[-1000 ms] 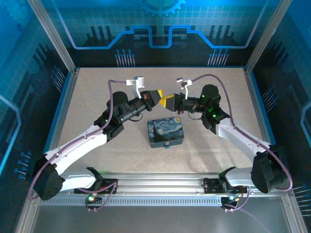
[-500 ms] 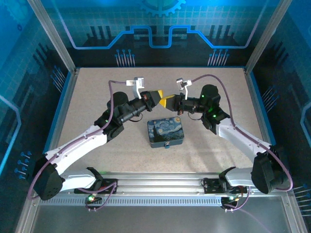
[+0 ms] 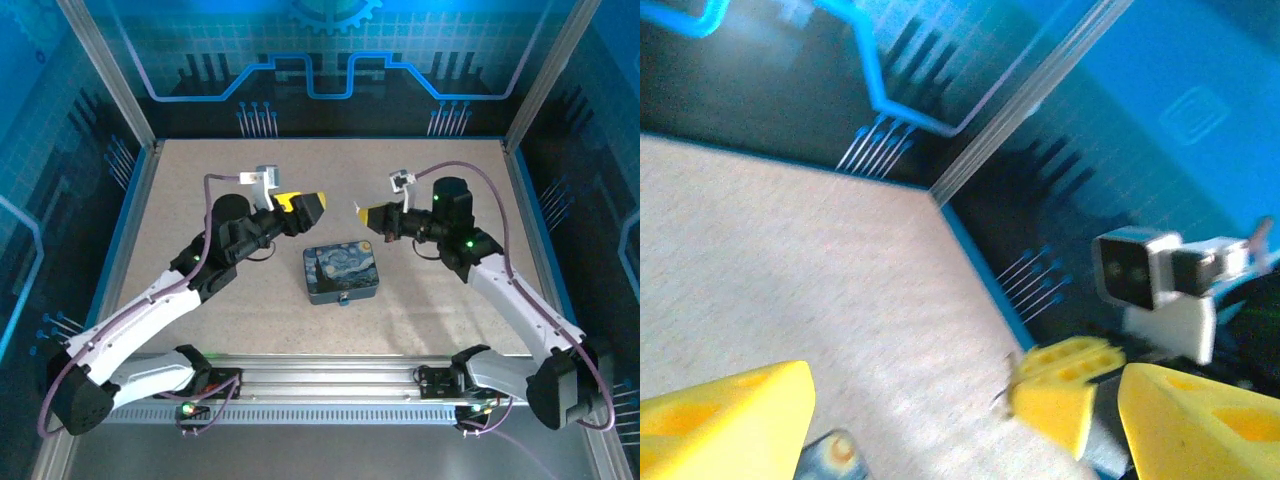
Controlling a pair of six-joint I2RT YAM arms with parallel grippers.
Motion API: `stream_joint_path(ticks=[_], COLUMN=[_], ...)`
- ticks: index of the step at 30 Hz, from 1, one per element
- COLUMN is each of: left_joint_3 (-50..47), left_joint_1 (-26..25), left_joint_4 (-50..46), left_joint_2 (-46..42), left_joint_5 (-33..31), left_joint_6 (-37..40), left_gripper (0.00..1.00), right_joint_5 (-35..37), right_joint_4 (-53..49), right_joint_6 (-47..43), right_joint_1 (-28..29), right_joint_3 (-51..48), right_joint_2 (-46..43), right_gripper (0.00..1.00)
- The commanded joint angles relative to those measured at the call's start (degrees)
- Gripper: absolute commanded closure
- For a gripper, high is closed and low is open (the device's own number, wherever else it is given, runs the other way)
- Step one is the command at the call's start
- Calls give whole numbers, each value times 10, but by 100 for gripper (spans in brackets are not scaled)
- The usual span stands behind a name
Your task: Unlock the padlock with the key
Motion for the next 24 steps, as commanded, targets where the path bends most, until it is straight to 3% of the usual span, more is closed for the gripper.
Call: stream_joint_path(ticks=[1,5,9,24], left_joint_3=[3,-2,-25,19], left_joint_1=[1,-25,-42,-52], left_joint_4=[-125,-171,-156,-192], left_joint_2=[12,41,73,204], left_joint_5=[-18,-2,32,81], left_joint_6=[-3,-38,-95,-148], left_gripper=[18,18,19,17], right_joint_5=[94,171,220,242], right_joint_4=[-145,-206,-243,-244], right_joint_6=[-54,-58,-59,-39], right_joint_1=[-21,-46,-55,-56], right_joint_3=[17,19,25,9], right_joint_2=[-15,-25,-24,-15], right_gripper=[100,100,100,100])
